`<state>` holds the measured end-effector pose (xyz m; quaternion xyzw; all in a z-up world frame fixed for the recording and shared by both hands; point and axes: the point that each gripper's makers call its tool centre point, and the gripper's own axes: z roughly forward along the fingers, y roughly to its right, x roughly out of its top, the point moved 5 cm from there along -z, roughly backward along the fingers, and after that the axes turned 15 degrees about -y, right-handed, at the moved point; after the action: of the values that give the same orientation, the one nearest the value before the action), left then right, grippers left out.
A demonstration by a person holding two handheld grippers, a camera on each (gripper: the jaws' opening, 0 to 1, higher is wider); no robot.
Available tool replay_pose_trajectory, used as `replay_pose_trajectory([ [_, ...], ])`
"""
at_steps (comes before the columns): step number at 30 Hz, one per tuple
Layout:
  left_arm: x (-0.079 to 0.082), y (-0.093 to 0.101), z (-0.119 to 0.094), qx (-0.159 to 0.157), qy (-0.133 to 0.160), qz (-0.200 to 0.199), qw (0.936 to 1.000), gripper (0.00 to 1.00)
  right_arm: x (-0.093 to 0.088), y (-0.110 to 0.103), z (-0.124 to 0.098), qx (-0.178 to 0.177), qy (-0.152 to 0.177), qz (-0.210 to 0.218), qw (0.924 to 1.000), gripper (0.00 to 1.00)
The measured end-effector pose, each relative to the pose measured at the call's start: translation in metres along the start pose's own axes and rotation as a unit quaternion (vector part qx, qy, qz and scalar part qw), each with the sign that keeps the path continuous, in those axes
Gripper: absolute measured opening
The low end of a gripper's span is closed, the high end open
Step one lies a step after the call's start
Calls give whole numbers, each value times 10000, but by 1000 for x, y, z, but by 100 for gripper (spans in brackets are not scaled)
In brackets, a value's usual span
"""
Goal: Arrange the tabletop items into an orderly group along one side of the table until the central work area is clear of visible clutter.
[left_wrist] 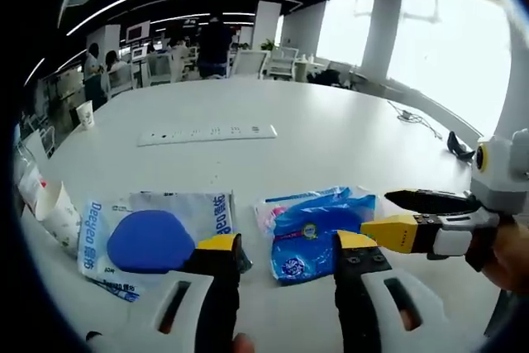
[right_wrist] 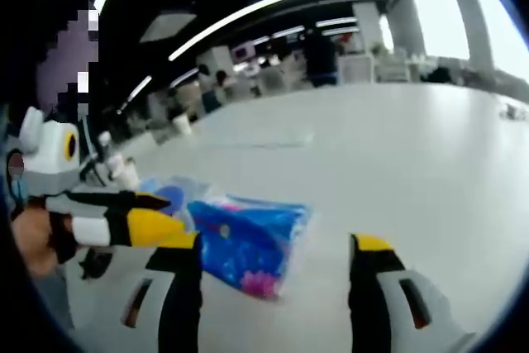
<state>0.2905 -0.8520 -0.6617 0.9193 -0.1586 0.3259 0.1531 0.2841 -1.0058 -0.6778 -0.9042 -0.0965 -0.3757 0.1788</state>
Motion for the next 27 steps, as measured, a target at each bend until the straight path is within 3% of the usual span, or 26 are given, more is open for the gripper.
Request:
replay_pose_trajectory([
  [3,-1,-3,-1,22,32,23,10000,72,1,-2,-4,76,51,-32,10000,73],
  [11,1,-9,-14,52,132,185,9997,90,5,0,-14,29,120,-70,9999,80],
  [27,-5,-24,-52,124,214,279,9993,96,12,-19,-41,7,214,-239,9995,78],
])
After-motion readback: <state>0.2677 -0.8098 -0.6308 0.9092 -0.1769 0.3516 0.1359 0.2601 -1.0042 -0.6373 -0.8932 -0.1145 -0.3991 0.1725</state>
